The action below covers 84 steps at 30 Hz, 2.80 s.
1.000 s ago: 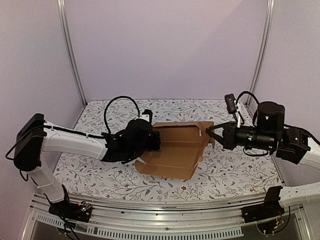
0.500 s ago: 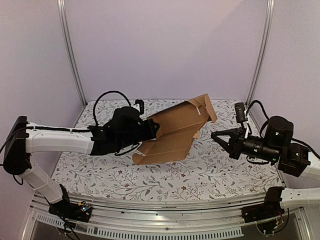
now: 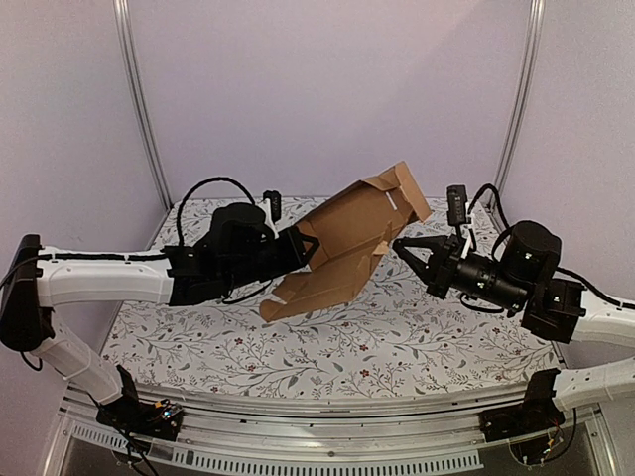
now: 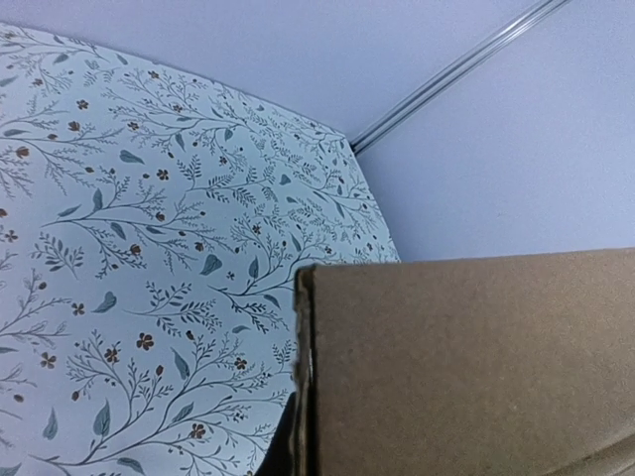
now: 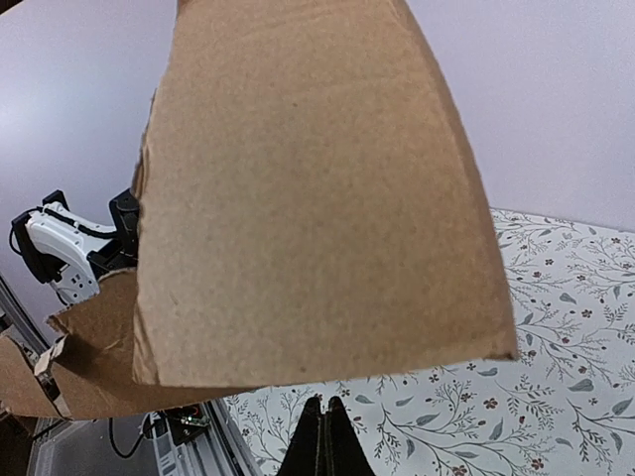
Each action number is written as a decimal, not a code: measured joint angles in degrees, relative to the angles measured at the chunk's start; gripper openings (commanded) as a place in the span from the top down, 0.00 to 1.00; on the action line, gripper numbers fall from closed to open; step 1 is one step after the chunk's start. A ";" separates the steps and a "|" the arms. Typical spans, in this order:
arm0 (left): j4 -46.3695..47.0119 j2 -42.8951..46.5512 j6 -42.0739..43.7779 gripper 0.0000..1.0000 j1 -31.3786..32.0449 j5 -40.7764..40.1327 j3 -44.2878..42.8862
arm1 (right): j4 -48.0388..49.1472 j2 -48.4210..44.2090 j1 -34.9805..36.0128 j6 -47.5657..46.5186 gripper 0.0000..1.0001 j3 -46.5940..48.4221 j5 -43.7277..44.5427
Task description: Fold the paper box
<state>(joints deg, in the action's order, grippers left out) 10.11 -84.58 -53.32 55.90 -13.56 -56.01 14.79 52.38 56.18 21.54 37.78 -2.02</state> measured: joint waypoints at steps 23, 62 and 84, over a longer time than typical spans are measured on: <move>1.22 1.64 0.26 1.00 -0.04 2.01 0.46 | 5.03 -0.52 0.85 -1.01 1.00 3.17 1.44; 1.49 2.25 7.67 1.00 -1.05 0.37 0.52 | -13.38 -0.79 1.68 -3.17 0.72 9.86 3.17; 2.43 4.20 17.92 1.00 -3.58 1.33 2.54 | -46.56 -12.63 1.68 -10.73 0.49 23.74 4.96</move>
<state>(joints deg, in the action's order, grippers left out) 12.53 -80.38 -35.40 52.31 -12.23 -53.47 -31.77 39.75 57.87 10.81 61.52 2.94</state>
